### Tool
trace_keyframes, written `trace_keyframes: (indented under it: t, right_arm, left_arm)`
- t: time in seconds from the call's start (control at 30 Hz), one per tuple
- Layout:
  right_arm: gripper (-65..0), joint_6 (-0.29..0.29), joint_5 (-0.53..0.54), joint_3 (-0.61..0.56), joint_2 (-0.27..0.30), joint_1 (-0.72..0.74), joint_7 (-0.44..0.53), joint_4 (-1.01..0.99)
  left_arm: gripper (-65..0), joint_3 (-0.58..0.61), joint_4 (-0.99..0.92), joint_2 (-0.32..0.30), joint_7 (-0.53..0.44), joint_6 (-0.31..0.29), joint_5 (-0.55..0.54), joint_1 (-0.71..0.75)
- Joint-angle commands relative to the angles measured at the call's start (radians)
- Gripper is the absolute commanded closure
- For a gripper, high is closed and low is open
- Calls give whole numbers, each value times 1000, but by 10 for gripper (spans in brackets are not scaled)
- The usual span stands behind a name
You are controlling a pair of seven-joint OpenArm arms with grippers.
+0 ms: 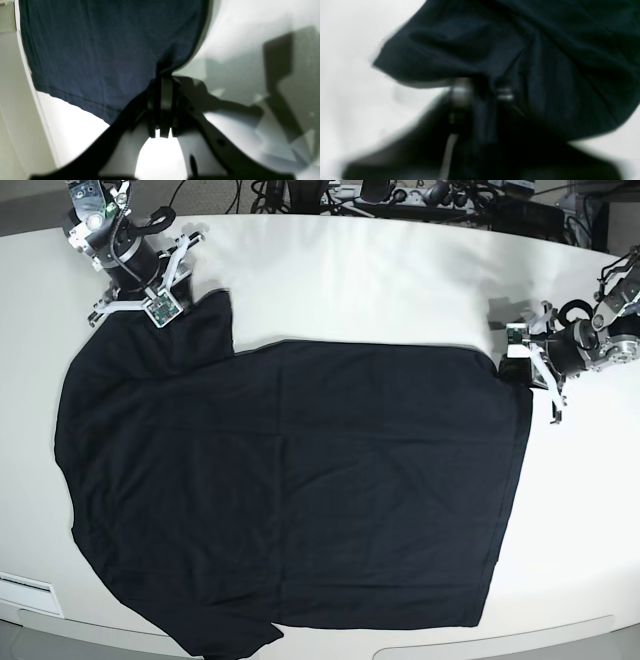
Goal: Fold the T-shirt properly
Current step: 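Grasp the shirt edge with both grippers and drag it toward the robot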
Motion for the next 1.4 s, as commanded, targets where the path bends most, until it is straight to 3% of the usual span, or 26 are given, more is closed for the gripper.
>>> trace_keyframes:
  t: [0.0,0.1,0.33,0.57,0.73,1.0,1.13,1.27,1.37]
  right_arm:
    - [0,-2,-31,5,14,-3,-98,5]
    - [0,-52,-35,6,29,-6,-152,62]
    - [0,-53,-102,66,116,-170,-182,268]
    - [0,-43,-21,261,128,-385,-193,349]
    - [0,-50,3,337,128,-557,-190,349]
    - [0,-76,-14,341,129,-714,-190,349]
    - [0,-104,-113,341,129,-716,-180,349]
    - [0,-131,-237,341,134,-713,-122,349]
    - [0,-151,-260,341,180,-679,-81,349]
  left_arm:
    - [0,5,8,-21,40,-40,-5,3]
    - [0,5,48,-37,108,-40,-42,10]
    - [0,5,273,-183,146,-40,-55,85]
    - [0,5,467,-341,171,-40,-93,145]
    - [0,5,561,-429,290,-37,-140,208]
    - [0,5,687,-435,417,-40,-207,341]
    - [0,5,750,-435,506,-35,-214,380]
    - [0,5,757,-435,533,79,-76,379]
    - [0,4,755,-435,570,175,68,357]
